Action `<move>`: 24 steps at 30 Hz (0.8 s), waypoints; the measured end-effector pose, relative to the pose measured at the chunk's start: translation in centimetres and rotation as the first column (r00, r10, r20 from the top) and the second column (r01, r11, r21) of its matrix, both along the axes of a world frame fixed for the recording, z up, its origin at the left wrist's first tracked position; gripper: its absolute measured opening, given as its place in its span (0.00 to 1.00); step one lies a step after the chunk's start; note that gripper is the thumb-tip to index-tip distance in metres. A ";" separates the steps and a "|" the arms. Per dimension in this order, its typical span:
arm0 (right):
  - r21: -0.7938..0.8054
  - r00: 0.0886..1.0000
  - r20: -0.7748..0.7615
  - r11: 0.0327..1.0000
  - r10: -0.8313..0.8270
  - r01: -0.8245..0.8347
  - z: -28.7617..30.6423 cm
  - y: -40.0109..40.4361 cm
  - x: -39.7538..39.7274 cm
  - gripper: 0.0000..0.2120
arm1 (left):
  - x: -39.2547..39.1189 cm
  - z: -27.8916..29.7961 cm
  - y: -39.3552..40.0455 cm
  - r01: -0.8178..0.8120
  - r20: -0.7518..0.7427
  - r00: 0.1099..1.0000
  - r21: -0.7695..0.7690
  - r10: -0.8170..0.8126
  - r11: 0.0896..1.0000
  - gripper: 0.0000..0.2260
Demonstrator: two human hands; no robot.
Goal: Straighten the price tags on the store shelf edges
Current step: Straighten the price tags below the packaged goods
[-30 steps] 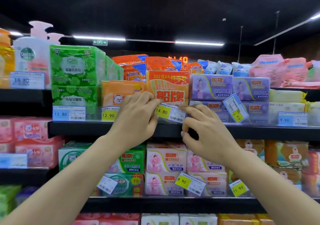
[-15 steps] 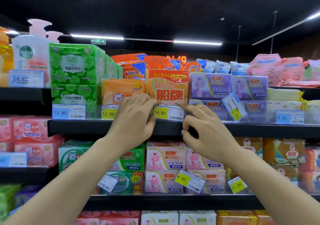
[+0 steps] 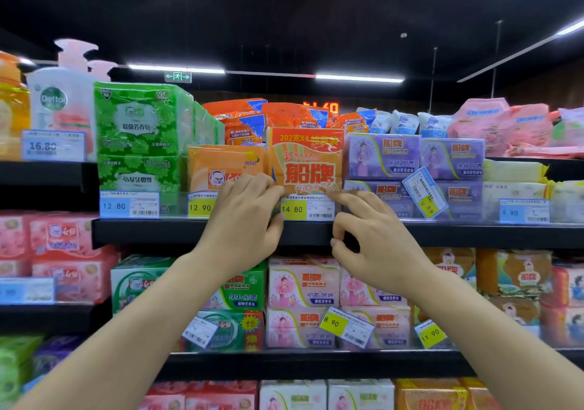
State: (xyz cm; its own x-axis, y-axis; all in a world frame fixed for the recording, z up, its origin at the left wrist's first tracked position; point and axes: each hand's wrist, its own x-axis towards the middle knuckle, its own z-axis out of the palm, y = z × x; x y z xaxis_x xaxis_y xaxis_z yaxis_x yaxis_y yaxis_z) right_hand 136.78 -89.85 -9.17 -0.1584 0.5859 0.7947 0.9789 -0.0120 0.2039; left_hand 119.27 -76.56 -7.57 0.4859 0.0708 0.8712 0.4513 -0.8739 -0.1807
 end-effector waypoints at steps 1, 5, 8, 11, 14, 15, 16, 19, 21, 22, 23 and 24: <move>-0.002 1.000 -0.006 1.000 0.000 0.000 0.0 0.0 0.0 0.09 | 0.0 0.0 0.0 -0.001 0.001 1.000 -0.001 0.001 1.000 0.16; -0.024 0.999 -0.035 1.000 0.002 -0.002 0.0 -0.3 -0.2 0.09 | -0.2 -0.1 -0.3 -0.019 -0.010 1.000 -0.010 0.019 1.000 0.17; -0.027 0.999 -0.038 1.000 -0.005 0.003 -0.1 -0.8 0.0 0.13 | -0.3 0.1 -0.7 -0.021 -0.033 0.999 -0.021 0.020 1.000 0.19; 0.016 0.997 -0.073 1.000 -0.026 0.027 -0.2 -2.0 0.6 0.17 | -0.4 0.4 -1.2 0.015 -0.029 0.999 -0.010 -0.015 1.000 0.20; 0.067 0.990 -0.130 0.996 -0.055 0.064 -0.4 -4.2 1.8 0.19 | 0.1 0.7 -2.1 0.080 -0.025 0.997 0.037 -0.079 0.996 0.20; 0.083 0.987 -0.143 0.993 -0.071 0.083 -0.4 -4.9 2.4 0.20 | 0.5 0.9 -2.5 0.102 -0.031 0.994 0.048 -0.101 0.994 0.20; 0.095 0.984 -0.158 0.990 -0.088 0.103 -0.5 -5.6 3.0 0.20 | 1.0 1.1 -2.9 0.121 -0.040 0.992 0.054 -0.119 0.991 0.19; 0.137 0.969 -0.214 0.978 -0.125 0.157 -0.7 -7.2 4.7 0.19 | 3.2 1.8 -4.0 0.154 -0.082 0.986 0.066 -0.148 0.986 0.19; 0.142 0.954 -0.255 0.970 -0.158 0.198 -0.6 -7.9 5.7 0.13 | 4.8 2.2 -4.7 0.166 -0.110 0.981 0.060 -0.159 0.984 0.19; 0.129 0.947 -0.270 0.968 -0.175 0.216 -0.5 -8.2 6.1 0.10 | 5.5 2.4 -5.0 0.171 -0.118 0.979 0.051 -0.164 0.984 0.19; 0.116 0.942 -0.279 0.968 -0.185 0.224 -0.4 -8.3 6.5 0.07 | 6.2 2.5 -5.3 0.176 -0.123 0.978 0.047 -0.169 0.983 0.19; 0.108 0.942 -0.281 0.969 -0.185 0.222 -0.2 -8.5 6.9 0.05 | 6.9 2.5 -5.5 0.180 -0.125 0.977 0.050 -0.173 0.982 0.19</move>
State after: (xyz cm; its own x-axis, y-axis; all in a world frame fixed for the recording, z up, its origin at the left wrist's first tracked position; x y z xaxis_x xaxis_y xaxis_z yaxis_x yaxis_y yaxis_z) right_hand 143.66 -98.31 -9.35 0.1815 0.4663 0.8658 0.9707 -0.2259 -0.0817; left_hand 126.12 -82.09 -5.08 0.5870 -0.0771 0.8059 0.2627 -0.9235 -0.2796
